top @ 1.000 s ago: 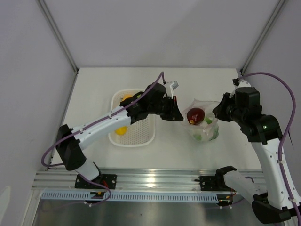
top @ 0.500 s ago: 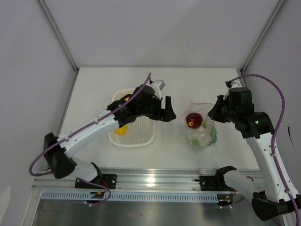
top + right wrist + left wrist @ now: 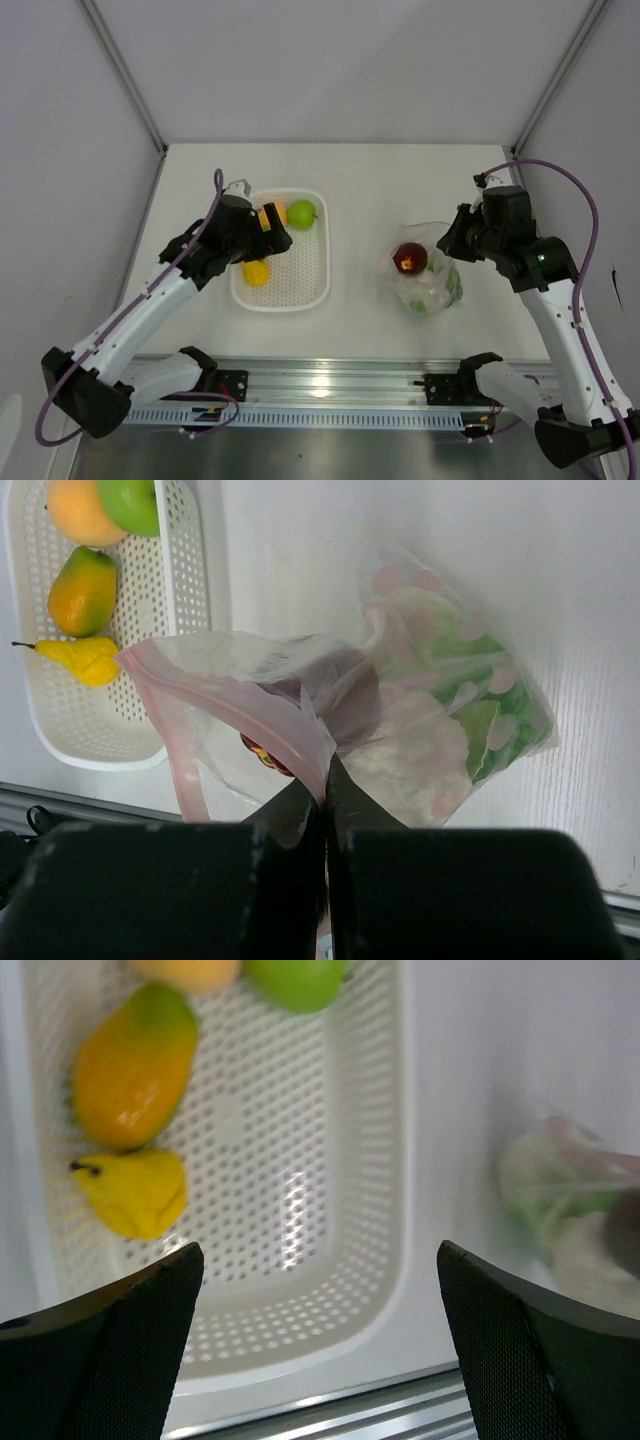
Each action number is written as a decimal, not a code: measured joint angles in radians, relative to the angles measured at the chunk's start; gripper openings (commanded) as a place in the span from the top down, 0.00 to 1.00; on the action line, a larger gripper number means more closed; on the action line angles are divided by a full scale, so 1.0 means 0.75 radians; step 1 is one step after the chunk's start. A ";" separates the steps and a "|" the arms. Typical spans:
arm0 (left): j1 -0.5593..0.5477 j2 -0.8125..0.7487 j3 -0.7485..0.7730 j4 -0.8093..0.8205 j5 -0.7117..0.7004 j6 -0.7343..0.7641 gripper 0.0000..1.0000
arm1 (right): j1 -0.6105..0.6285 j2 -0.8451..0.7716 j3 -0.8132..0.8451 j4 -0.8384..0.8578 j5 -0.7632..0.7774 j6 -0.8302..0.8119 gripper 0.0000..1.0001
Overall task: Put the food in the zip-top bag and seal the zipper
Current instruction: Pick up the fake fruit from the bin.
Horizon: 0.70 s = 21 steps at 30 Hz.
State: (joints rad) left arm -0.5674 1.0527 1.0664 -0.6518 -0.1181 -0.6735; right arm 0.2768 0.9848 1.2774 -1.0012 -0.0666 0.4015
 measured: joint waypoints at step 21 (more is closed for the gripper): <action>0.170 0.511 -0.105 -0.219 -0.036 -0.541 0.01 | 0.014 0.006 -0.046 0.043 -0.040 -0.004 1.00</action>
State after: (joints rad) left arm -0.4400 1.4357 0.9874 -0.8162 -0.1452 -1.0790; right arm 0.2871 0.9894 1.2427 -0.9691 -0.0967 0.3988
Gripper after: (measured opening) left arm 0.994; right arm 0.002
